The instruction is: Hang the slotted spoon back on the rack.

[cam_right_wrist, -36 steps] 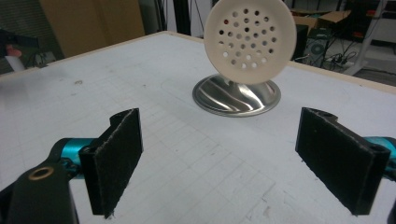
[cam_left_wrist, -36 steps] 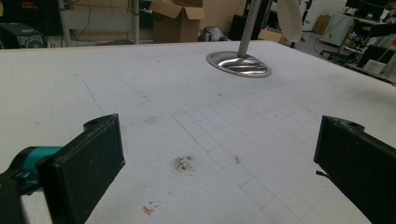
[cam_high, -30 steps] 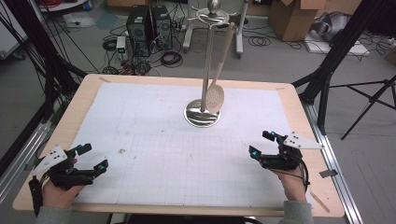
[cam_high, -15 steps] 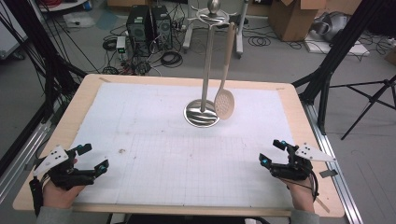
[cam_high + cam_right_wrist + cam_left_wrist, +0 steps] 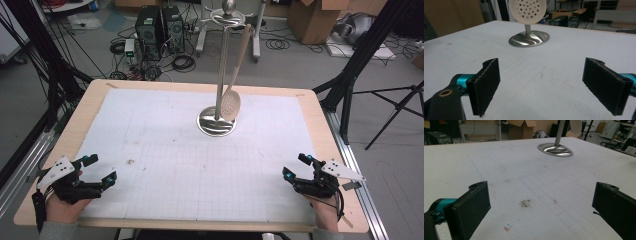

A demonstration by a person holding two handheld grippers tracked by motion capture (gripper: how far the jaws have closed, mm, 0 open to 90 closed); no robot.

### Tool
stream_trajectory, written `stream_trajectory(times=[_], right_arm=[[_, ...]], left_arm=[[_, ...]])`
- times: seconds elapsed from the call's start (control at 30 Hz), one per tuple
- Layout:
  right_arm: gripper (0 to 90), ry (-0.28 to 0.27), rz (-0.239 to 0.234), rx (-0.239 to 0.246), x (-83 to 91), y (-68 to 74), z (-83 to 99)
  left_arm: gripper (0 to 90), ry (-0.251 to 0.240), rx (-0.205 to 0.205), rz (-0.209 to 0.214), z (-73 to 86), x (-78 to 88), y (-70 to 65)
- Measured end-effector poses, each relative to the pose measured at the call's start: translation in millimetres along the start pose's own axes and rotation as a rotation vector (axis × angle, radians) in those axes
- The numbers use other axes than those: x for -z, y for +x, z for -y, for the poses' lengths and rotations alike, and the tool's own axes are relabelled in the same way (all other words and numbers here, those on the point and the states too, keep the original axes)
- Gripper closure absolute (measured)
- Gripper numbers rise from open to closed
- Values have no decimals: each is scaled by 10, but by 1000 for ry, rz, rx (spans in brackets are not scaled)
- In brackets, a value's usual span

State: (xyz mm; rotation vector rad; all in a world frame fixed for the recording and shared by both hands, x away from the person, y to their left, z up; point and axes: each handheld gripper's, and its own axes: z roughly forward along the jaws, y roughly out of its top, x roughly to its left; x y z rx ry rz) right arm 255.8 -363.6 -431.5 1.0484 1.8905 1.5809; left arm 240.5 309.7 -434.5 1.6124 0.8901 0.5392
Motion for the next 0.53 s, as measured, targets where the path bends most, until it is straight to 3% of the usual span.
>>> stream_trajectory(times=[0.3,0.37,0.53], right_arm=[[138,-21,54,12,75,-20,-4],[138,-26,63,-4,99,-16,2],[137,-30,56,4,91,-6,0]], left_arm=[[18,-6,3,-8,2,38,9],[18,-13,5,-14,-4,60,17],[18,-21,6,-26,-17,94,28]])
